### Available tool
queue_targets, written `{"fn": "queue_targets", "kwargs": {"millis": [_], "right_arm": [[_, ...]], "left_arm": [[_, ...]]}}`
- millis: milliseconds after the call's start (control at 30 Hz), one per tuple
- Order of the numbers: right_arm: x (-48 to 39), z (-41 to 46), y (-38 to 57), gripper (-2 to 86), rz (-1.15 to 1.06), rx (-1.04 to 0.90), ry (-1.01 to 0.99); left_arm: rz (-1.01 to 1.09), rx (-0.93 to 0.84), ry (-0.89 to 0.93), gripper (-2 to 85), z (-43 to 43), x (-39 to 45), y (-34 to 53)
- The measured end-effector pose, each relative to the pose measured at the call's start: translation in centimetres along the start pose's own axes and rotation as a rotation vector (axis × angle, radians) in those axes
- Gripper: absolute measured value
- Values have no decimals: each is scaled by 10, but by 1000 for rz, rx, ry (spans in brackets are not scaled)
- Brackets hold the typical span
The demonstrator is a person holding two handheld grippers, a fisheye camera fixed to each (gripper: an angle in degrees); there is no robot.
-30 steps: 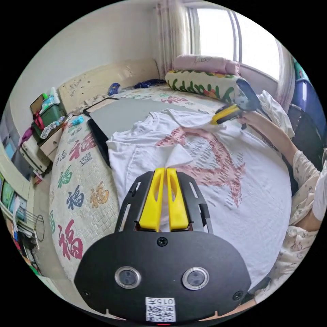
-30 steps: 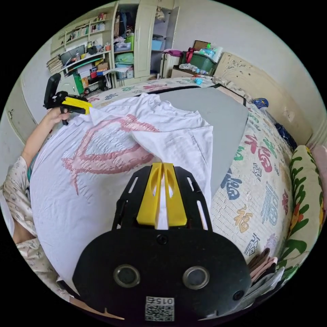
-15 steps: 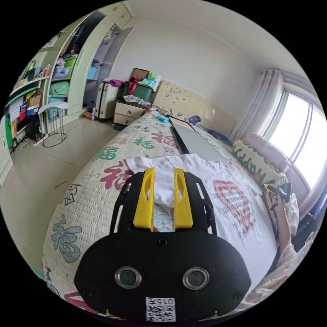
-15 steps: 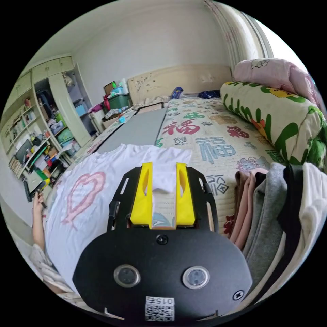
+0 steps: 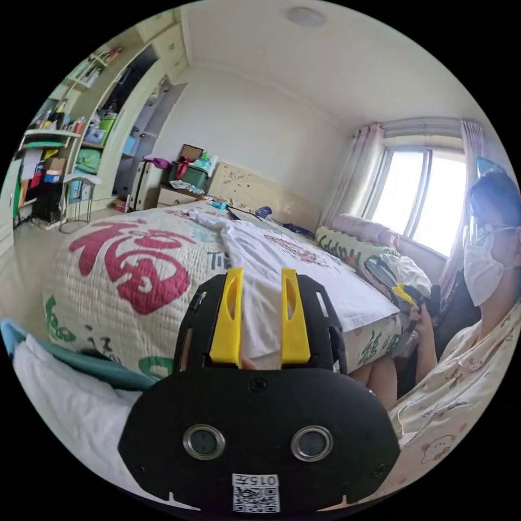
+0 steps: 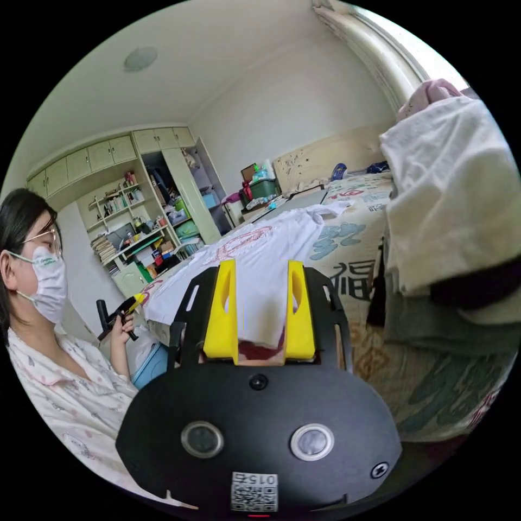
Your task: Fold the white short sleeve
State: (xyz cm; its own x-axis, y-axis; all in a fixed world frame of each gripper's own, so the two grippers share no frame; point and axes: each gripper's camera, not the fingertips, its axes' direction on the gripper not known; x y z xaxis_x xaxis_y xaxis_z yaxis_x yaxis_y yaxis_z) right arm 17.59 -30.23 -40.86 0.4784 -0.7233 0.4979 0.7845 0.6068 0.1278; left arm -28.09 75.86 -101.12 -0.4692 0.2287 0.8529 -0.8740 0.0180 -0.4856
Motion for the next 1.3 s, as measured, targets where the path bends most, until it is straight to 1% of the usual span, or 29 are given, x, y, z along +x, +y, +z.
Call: {"fn": "queue_targets", "kwargs": {"millis": [100,133,200,233,333,400,500,667,767,867,933,1000,1067,1167,1300], "right_arm": [[46,-6,40,155,88,-5,65],[54,-7,47,151,96,-7,59],[84,-20,70,136,118,49,-2],[91,-21,74,133,123,49,-18],[121,-24,95,108,132,62,-50],[136,-19,108,64,80,27,-89],[157,-15,125,28,52,14,-91],[199,-18,160,9,68,79,-119],[219,-12,181,9,67,96,-106],[238,3,204,21,64,79,-87],[248,8,224,50,57,109,-77],[243,8,255,128,-67,165,-52],[239,18,274,151,-135,130,0],[245,42,304,151,-179,64,30],[258,65,341,107,-162,116,140]], "left_arm": [[-63,-11,-38,130,-16,11,38],[-65,-24,-38,131,-16,16,43],[-65,-81,-13,130,-10,35,57],[-70,-75,-15,130,-12,40,61],[-73,-59,-47,94,-24,64,70],[-82,-62,-34,64,-30,78,69],[-92,-51,-22,11,-47,95,61],[-87,9,-39,-5,-92,121,43],[-79,25,-32,-6,-112,135,33],[-78,-8,-55,-6,-112,144,25],[-83,-39,-63,-6,-106,147,22],[-88,-69,-68,-6,-100,150,18],[-83,-76,-70,-7,-98,154,14],[-67,-83,-88,-7,-97,165,2],[-53,-92,-105,-7,-97,174,-15]]}}
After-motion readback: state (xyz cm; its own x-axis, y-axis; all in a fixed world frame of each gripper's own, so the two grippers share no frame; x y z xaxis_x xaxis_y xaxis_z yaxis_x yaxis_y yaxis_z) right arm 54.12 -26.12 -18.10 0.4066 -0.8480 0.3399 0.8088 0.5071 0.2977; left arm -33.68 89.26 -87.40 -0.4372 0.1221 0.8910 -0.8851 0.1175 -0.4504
